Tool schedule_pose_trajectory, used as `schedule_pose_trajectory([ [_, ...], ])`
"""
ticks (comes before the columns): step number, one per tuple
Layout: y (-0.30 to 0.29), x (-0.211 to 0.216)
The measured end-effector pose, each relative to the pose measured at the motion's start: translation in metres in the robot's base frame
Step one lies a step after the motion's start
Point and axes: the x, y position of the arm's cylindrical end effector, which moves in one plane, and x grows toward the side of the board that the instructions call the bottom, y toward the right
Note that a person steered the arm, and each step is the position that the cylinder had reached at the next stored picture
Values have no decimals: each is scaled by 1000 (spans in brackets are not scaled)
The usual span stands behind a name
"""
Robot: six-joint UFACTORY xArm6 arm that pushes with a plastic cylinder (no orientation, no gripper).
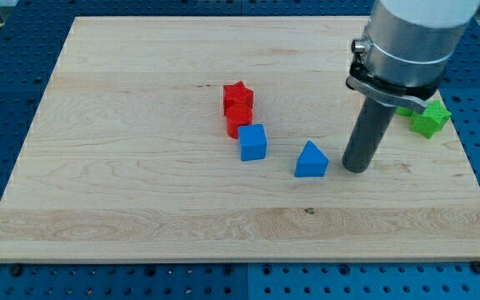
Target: Slightly move the blue triangle diagonal to the bottom right of the blue cube
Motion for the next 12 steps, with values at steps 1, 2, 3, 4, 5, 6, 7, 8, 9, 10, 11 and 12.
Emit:
schedule_pose_trajectory([
  [1,1,0],
  [2,1,0],
  [3,2,3],
  [4,13,3],
  [5,13,3],
  [6,-9,-3],
  [7,-18,-6],
  [8,-20,0],
  [9,-28,6],
  [10,-35,6],
  [11,-39,-6],
  [12,-39,-23],
])
